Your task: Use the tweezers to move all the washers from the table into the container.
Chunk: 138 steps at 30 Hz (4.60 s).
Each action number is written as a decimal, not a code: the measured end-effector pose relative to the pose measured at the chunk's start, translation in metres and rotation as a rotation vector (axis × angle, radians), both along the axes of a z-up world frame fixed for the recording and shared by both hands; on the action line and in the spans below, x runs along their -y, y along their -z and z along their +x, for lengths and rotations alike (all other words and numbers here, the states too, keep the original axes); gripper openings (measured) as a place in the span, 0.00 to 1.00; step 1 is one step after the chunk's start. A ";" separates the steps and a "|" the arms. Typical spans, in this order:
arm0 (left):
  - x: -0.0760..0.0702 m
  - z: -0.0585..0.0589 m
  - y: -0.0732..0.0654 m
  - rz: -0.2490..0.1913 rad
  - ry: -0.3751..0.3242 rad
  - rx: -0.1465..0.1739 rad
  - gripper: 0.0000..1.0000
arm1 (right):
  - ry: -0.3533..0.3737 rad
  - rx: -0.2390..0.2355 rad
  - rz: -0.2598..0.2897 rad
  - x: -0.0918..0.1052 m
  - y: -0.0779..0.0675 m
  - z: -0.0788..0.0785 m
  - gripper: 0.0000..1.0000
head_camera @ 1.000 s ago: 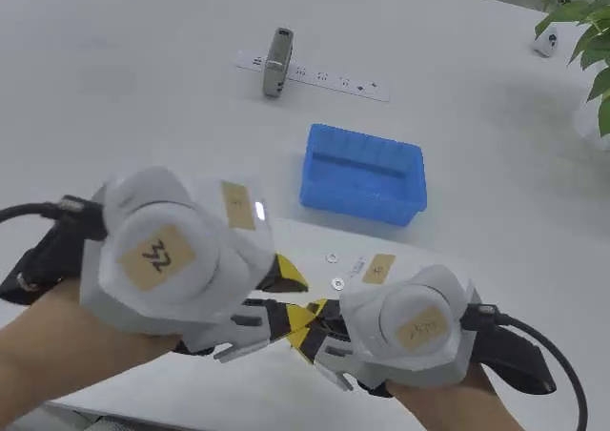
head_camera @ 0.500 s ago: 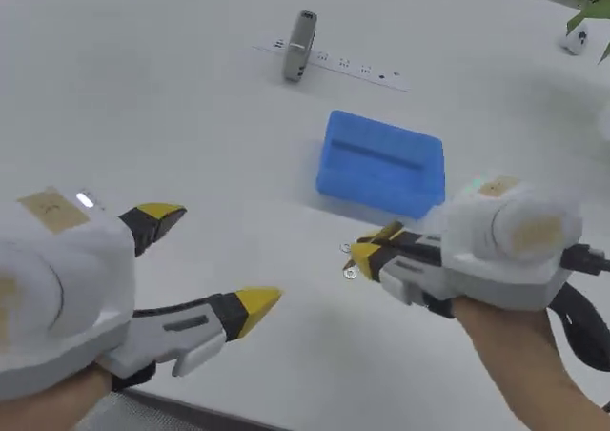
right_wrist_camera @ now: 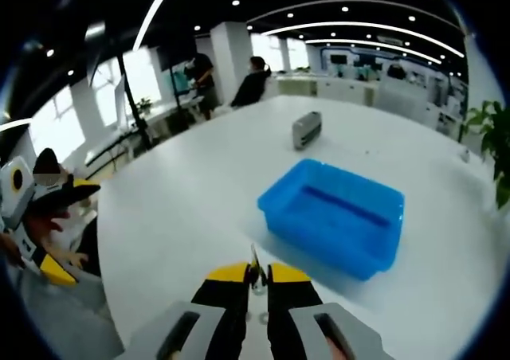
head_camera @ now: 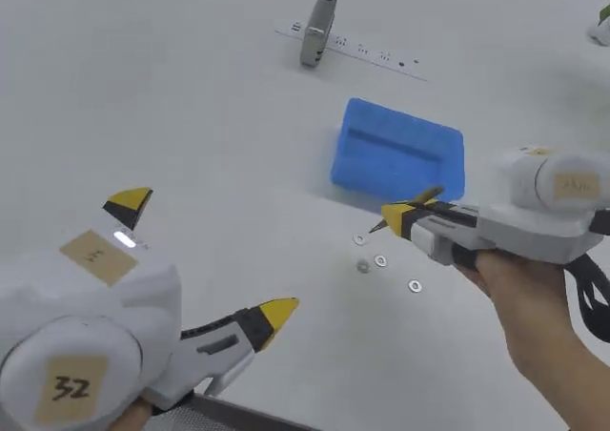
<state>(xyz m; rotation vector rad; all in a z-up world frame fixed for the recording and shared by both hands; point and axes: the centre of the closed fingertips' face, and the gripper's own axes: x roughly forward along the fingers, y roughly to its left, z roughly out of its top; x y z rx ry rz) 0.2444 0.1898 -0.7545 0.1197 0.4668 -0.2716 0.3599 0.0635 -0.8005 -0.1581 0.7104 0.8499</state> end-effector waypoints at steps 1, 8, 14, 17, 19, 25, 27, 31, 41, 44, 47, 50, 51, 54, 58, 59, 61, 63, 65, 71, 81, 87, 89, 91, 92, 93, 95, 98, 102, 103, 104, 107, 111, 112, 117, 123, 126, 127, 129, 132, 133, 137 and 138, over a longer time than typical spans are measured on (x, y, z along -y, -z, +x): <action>0.000 -0.001 0.000 0.002 0.000 0.001 0.96 | -0.007 -0.003 -0.016 -0.001 0.005 0.000 0.04; -0.004 -0.002 0.004 0.006 -0.004 -0.016 0.93 | -0.021 0.004 -0.063 -0.001 0.015 0.001 0.04; -0.005 -0.003 0.005 0.019 -0.001 -0.018 0.93 | -0.017 -0.003 -0.054 -0.005 0.014 0.002 0.04; -0.005 -0.003 0.005 0.029 0.001 -0.019 0.93 | -0.029 0.011 -0.071 -0.006 0.017 0.001 0.04; -0.005 -0.003 0.005 0.033 0.000 -0.020 0.93 | -0.032 0.012 -0.083 -0.006 0.017 0.001 0.04; -0.006 -0.003 0.004 0.035 -0.006 -0.013 0.93 | -0.068 0.046 -0.142 -0.005 0.019 -0.004 0.03; -0.007 -0.003 0.005 0.038 -0.008 -0.018 0.94 | -0.064 0.042 -0.149 -0.004 0.019 -0.003 0.02; -0.008 -0.004 0.006 0.043 -0.010 -0.022 0.94 | -0.061 0.031 -0.158 -0.005 0.019 -0.002 0.02; -0.007 -0.004 0.010 0.060 -0.002 -0.038 0.93 | -0.103 0.066 -0.169 -0.012 -0.001 0.002 0.02; -0.008 -0.004 0.011 0.063 -0.007 -0.042 0.93 | -0.114 0.082 -0.158 -0.013 -0.011 0.003 0.02; -0.009 -0.003 0.010 0.061 -0.010 -0.036 0.93 | -0.129 0.098 -0.161 -0.014 -0.019 0.005 0.02; -0.008 -0.003 0.010 0.061 -0.008 -0.035 0.93 | -0.138 0.128 -0.169 -0.013 -0.028 0.010 0.02; -0.008 -0.003 0.011 0.063 -0.006 -0.039 0.94 | -0.138 0.141 -0.167 -0.013 -0.033 0.013 0.02; -0.007 -0.003 0.011 0.067 -0.001 -0.039 0.94 | -0.125 0.164 -0.147 -0.014 -0.047 0.020 0.02; -0.007 -0.003 0.012 0.066 -0.002 -0.043 0.94 | -0.100 0.197 -0.127 -0.017 -0.062 0.034 0.02; -0.007 -0.003 0.012 0.067 -0.002 -0.043 0.94 | -0.094 0.203 -0.122 -0.018 -0.065 0.038 0.02; -0.008 -0.003 0.012 0.070 -0.004 -0.044 0.94 | -0.080 0.226 -0.122 -0.019 -0.069 0.047 0.02; -0.008 -0.003 0.012 0.069 -0.006 -0.043 0.94 | -0.056 0.245 -0.129 -0.019 -0.070 0.057 0.02; -0.009 -0.003 0.013 0.071 -0.009 -0.047 0.94 | -0.030 0.249 -0.117 -0.019 -0.070 0.064 0.02; -0.010 -0.003 0.014 0.080 -0.010 -0.054 0.94 | 0.022 0.203 -0.082 -0.018 -0.055 0.086 0.02; -0.009 -0.004 0.015 0.091 -0.002 -0.064 0.94 | 0.047 0.116 -0.133 -0.012 -0.009 0.104 0.02; -0.010 -0.005 0.015 0.090 -0.004 -0.064 0.94 | 0.041 0.090 -0.165 -0.011 0.006 0.100 0.02; -0.010 -0.005 0.016 0.092 -0.004 -0.068 0.94 | 0.032 0.090 -0.184 -0.012 0.011 0.101 0.02; -0.010 -0.005 0.016 0.093 -0.003 -0.068 0.94 | 0.028 0.087 -0.194 -0.012 0.015 0.102 0.02; -0.009 -0.006 0.016 0.094 -0.002 -0.069 0.93 | 0.029 0.088 -0.197 -0.011 0.016 0.103 0.02; -0.009 -0.006 0.017 0.095 -0.001 -0.071 0.93 | 0.029 0.085 -0.200 -0.010 0.015 0.101 0.02; -0.009 -0.006 0.017 0.098 0.001 -0.074 0.93 | 0.030 0.069 -0.205 -0.009 0.017 0.097 0.02; -0.008 -0.006 0.018 0.100 0.003 -0.075 0.93 | 0.035 0.070 -0.195 -0.008 0.017 0.098 0.02; -0.006 -0.006 0.019 0.100 0.004 -0.077 0.93 | 0.047 0.060 -0.186 -0.007 0.019 0.098 0.03; -0.006 -0.005 0.019 0.101 0.004 -0.077 0.93 | 0.047 0.060 -0.185 -0.007 0.019 0.099 0.03; -0.005 -0.005 0.019 0.101 0.004 -0.077 0.93 | 0.046 0.061 -0.185 -0.007 0.019 0.097 0.03; -0.005 -0.005 0.019 0.100 0.003 -0.077 0.93 | 0.054 0.046 -0.189 -0.005 0.018 0.098 0.03; -0.005 -0.005 0.019 0.100 0.002 -0.075 0.93 | 0.068 0.058 -0.155 -0.006 0.009 0.103 0.03; -0.005 -0.005 0.019 0.101 0.001 -0.074 0.93 | 0.073 0.056 -0.141 -0.007 0.005 0.104 0.04; -0.004 -0.005 0.018 0.100 0.002 -0.073 0.93 | 0.081 0.088 -0.111 -0.005 -0.017 0.098 0.03; -0.005 -0.005 0.017 0.099 -0.001 -0.069 0.93 | 0.083 0.120 -0.076 -0.003 -0.039 0.089 0.03; -0.006 -0.004 0.016 0.098 -0.002 -0.063 0.94 | 0.088 0.135 -0.045 0.002 -0.047 0.082 0.03; -0.005 -0.005 0.016 0.099 -0.001 -0.063 0.94 | 0.089 0.136 -0.038 0.003 -0.049 0.080 0.03; -0.005 -0.005 0.016 0.101 0.001 -0.063 0.94 | 0.092 0.141 -0.019 0.005 -0.055 0.073 0.03; -0.005 -0.004 0.015 0.101 0.003 -0.057 0.94 | 0.090 0.141 0.009 0.007 -0.062 0.058 0.03; -0.004 -0.004 0.015 0.099 0.004 -0.056 0.94 | 0.088 0.139 0.011 0.008 -0.063 0.054 0.03; -0.003 -0.004 0.013 0.093 0.009 -0.047 0.94 | 0.081 0.120 0.028 0.012 -0.060 0.034 0.03; -0.003 -0.004 0.013 0.093 0.009 -0.046 0.94 | 0.079 0.115 0.030 0.012 -0.058 0.030 0.03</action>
